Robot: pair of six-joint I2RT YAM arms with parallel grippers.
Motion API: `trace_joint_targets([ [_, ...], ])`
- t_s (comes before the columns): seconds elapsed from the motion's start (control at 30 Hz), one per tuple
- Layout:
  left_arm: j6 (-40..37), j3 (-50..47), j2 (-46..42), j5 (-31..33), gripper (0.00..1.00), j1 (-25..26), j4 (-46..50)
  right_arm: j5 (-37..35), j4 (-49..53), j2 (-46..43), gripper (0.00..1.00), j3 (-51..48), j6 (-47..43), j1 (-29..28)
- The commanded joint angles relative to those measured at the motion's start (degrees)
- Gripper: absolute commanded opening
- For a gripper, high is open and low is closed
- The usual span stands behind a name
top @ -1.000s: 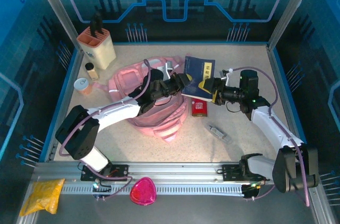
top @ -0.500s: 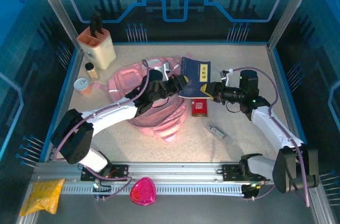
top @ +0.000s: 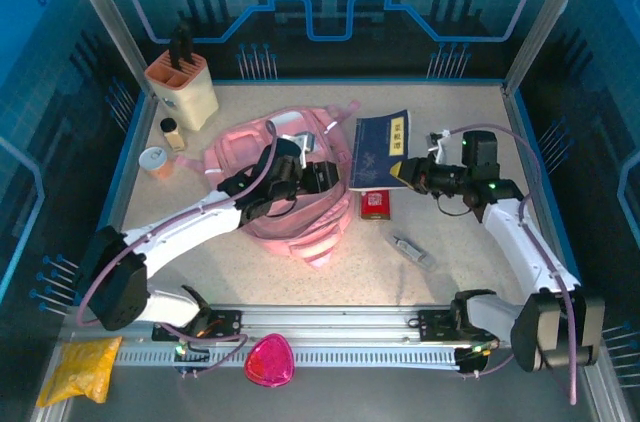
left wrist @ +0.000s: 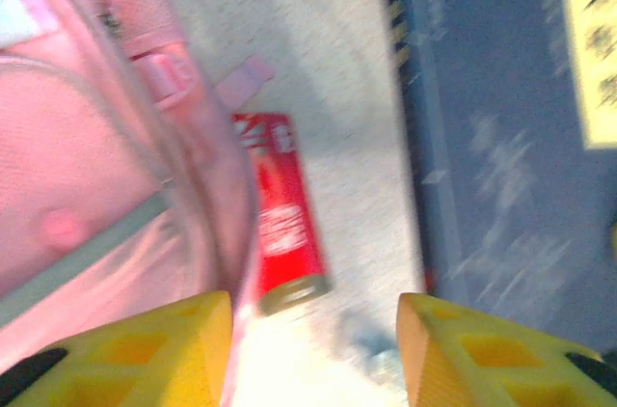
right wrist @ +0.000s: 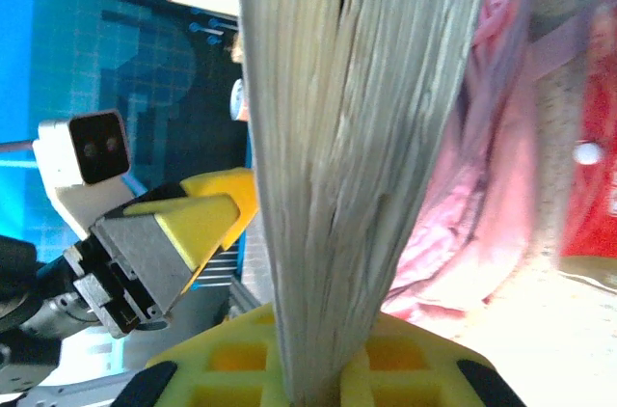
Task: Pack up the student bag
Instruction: Pick up the book from the middle-right of the table, then open the student bag at the center of the table.
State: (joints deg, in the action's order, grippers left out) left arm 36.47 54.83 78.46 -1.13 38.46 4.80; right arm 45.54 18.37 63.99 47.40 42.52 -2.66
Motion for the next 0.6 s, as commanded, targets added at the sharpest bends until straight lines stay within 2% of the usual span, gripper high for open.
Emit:
trace_joint_targets([
  [0.0,-13.99,2.03,-2.04,2.28,0.54,0.18,16.02,-0.21,7.49,-2.13,0.07,1.28,-6.66,2.68],
  [0.2,-24.5,4.0,-0.93,9.73,0.64,3.82,27.18,1.02,9.8,-3.34,0.07,-1.17,-8.52,6.29],
  [0.33,-28.35,5.25,1.97,15.5,0.69,5.99,28.04,1.38,10.42,-3.17,0.06,-1.53,-8.93,7.11],
  [0.57,-32.45,8.89,10.32,20.37,0.73,6.13,27.0,1.06,9.76,-3.52,0.06,-2.25,-8.52,7.19],
])
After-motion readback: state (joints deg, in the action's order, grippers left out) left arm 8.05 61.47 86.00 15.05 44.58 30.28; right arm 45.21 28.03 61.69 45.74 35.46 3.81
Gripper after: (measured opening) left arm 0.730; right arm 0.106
